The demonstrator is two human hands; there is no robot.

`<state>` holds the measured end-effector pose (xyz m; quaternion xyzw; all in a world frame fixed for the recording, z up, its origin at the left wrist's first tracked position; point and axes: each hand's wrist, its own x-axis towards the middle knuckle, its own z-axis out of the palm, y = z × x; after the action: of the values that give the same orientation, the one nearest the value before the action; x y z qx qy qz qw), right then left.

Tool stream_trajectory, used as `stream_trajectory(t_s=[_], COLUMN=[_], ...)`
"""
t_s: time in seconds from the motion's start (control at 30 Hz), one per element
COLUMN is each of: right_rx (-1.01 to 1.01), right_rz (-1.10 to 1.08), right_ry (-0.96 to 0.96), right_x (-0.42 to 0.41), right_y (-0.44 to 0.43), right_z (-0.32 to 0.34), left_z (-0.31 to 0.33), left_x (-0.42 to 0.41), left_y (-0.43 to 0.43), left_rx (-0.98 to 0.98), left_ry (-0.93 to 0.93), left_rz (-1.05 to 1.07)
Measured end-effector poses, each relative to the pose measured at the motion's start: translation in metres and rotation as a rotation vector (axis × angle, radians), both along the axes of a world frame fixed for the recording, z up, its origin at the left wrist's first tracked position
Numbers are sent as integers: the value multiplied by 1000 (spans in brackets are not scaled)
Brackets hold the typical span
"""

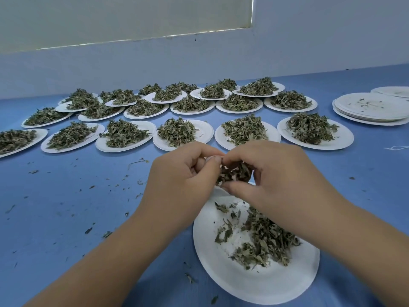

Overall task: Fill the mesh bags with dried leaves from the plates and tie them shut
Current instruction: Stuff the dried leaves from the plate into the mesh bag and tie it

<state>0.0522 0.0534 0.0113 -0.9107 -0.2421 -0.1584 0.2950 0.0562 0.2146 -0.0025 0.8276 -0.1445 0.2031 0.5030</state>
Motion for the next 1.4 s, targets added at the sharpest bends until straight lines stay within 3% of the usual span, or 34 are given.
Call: stream_trajectory(t_s=[0.17,0.37,0.53,0.7,1.0,1.4], right_rx=[201,101,390,256,356,262], right_rz=[6,6,45,21,223,95], right_ry=[-13,-20,102,-81,143,-125], right_x=[-1,1,1,2,5,0], right_y=[-1,3,0,5,-3,3], right_z=[1,-1,1,-2,-4,-5], left_z=[0,-1,0,0,1,2], left_x=[0,-1,0,0,0,0], left_y=[1,-1,0,-2,0,0], left_rx=[4,8,22,-11,-26,-56], left_ry=[6,22,3,45,48,56], left_rz=[12,-5,5,-18,-29,-34])
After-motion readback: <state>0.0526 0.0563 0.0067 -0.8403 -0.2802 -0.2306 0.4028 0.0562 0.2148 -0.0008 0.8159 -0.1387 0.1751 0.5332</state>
